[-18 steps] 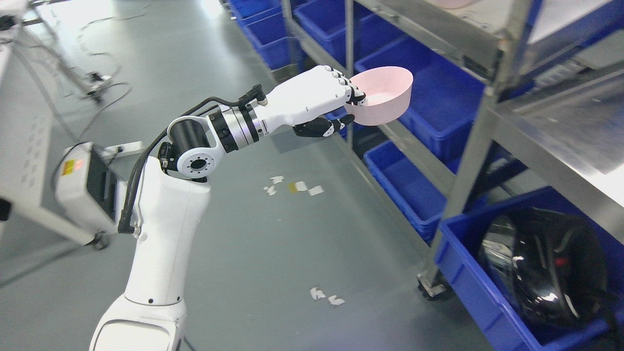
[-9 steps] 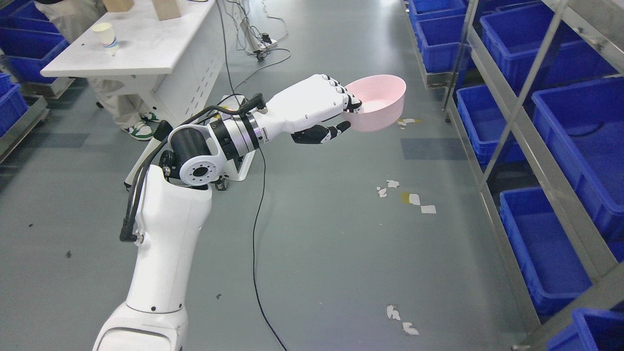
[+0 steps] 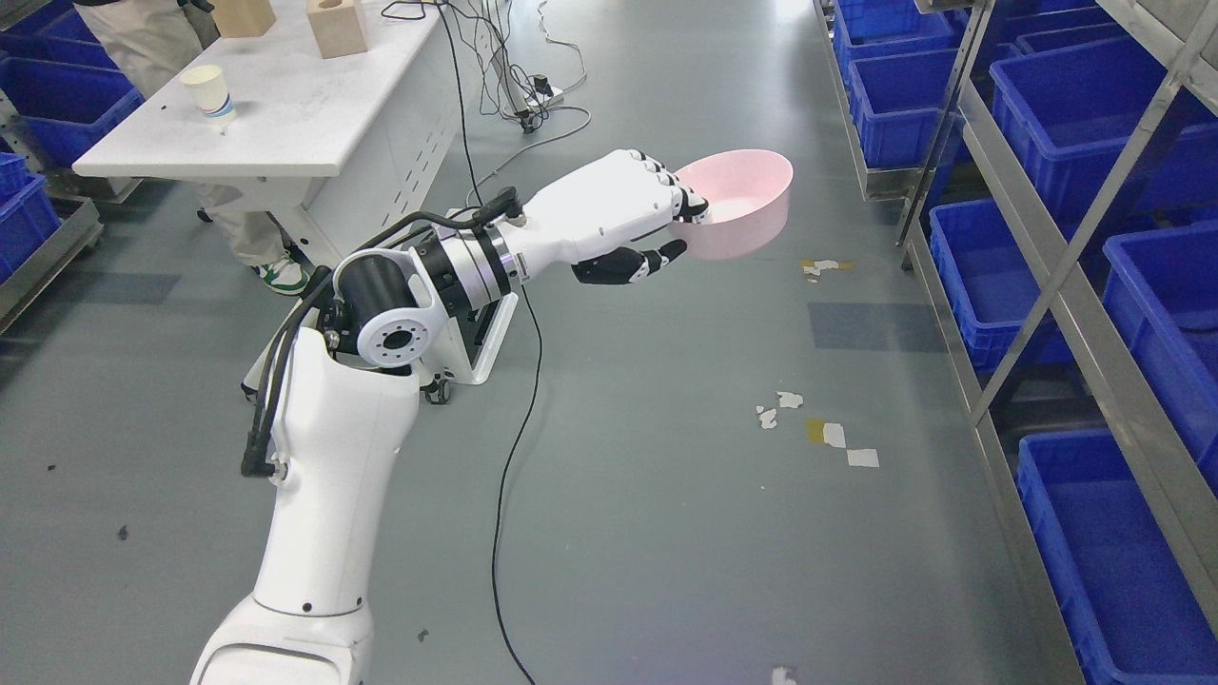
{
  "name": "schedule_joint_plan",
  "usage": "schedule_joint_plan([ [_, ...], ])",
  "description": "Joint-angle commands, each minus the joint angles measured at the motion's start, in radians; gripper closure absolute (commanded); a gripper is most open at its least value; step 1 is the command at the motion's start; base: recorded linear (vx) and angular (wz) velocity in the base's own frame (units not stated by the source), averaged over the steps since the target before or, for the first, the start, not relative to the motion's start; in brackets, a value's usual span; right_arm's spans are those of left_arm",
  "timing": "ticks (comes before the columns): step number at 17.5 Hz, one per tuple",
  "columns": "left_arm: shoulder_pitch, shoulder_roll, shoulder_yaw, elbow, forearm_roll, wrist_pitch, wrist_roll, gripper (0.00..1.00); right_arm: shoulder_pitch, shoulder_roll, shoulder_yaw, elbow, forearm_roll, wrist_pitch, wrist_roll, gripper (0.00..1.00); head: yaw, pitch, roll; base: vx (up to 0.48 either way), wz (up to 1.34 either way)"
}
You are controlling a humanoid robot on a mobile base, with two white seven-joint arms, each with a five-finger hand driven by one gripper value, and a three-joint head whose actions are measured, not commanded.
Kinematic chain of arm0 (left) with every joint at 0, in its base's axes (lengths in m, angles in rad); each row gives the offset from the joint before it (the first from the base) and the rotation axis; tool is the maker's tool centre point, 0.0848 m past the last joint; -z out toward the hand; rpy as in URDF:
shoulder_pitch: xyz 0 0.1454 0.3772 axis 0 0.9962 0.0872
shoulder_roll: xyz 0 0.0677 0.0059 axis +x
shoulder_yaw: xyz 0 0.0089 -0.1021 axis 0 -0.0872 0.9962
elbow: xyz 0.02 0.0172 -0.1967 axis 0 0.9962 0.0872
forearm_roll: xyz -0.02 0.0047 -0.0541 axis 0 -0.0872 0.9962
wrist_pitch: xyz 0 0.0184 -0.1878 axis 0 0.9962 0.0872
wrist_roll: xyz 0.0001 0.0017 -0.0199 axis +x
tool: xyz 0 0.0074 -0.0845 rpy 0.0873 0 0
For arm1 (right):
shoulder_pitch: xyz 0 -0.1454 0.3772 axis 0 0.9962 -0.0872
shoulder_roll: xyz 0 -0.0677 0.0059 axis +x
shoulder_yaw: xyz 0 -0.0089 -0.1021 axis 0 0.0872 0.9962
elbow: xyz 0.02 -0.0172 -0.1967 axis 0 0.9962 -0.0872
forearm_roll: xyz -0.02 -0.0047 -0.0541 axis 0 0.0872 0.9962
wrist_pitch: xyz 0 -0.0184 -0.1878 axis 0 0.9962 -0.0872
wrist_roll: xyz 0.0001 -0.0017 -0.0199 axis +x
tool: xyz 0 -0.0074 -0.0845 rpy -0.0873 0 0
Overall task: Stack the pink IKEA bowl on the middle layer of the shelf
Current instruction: 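Hold the pink bowl in the left hand while the robot turns and drives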
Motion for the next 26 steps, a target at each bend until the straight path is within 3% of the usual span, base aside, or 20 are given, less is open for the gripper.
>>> schedule_joint_plan([
  [1, -0.001, -0.027, 0.000, -0.001, -0.002, 0.001, -0.002, 0.98, 0.023, -0.018, 0.000, -0.018, 0.000, 0.000, -0.001, 0.00, 0.0000, 0.000, 0.000, 0.273, -0.07],
  [26, 0.014, -0.046, -0.005, 0.000, -0.002, -0.008, -0.005, 0.98, 0.023, -0.018, 0.000, -0.018, 0.000, 0.000, -0.001, 0.00, 0.0000, 0.000, 0.000, 0.337, -0.03],
])
